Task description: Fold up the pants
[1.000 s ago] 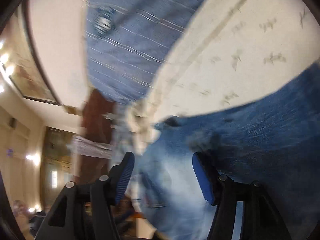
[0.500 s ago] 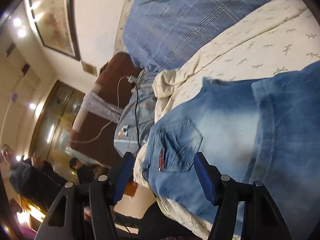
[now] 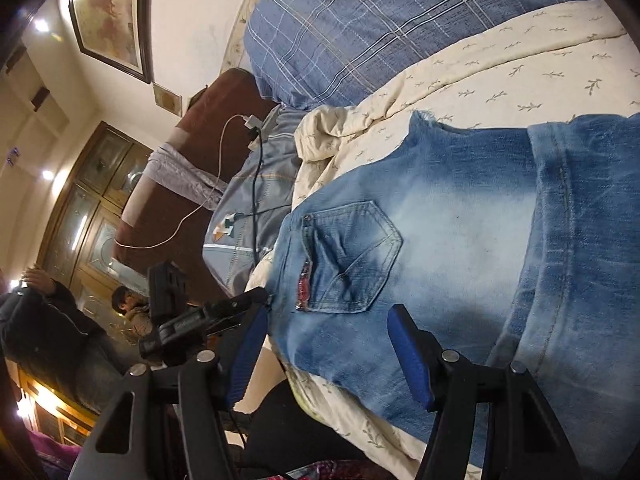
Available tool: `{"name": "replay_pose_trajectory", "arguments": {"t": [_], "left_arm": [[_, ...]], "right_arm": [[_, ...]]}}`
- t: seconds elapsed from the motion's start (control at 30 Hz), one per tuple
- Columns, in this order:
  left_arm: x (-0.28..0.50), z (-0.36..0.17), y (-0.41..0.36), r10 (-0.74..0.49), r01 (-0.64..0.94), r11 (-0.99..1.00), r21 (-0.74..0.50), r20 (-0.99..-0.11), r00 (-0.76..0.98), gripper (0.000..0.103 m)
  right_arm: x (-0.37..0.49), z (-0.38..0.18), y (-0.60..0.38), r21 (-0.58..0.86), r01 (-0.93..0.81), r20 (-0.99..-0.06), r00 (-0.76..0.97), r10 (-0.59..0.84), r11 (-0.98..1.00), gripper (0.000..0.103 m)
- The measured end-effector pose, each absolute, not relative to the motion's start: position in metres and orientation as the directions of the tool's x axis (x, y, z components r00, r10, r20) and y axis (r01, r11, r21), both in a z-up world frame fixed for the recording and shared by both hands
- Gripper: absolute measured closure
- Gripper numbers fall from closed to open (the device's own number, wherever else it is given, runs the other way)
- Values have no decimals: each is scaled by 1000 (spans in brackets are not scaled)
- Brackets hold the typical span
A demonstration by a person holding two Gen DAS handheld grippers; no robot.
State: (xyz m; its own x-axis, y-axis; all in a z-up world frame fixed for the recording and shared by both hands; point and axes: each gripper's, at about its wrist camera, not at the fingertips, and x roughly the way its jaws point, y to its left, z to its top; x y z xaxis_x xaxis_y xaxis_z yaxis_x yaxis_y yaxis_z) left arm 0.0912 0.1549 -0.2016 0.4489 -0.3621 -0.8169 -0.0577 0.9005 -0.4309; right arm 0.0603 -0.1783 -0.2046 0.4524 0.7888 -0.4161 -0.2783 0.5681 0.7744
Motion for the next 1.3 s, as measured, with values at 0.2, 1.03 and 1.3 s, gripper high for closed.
{"name": "replay_pose_trajectory", "arguments": {"t": [0.2, 1.03, 1.3], "left_arm": [[99, -205, 131, -352, 4, 920, -391, -823, 447, 54], [38, -72, -72, -328, 491, 871, 32, -706, 628, 87], [9, -128, -226, -351, 696, 705, 135, -786, 508, 86]], "right_arm": [[65, -203, -198, 775, -245, -411, 505, 759, 583, 37], [34, -180, -320, 833, -128, -265, 761, 592, 538, 37], [-6, -180, -403, 898, -103, -150, 843, 516, 428, 37]]}}
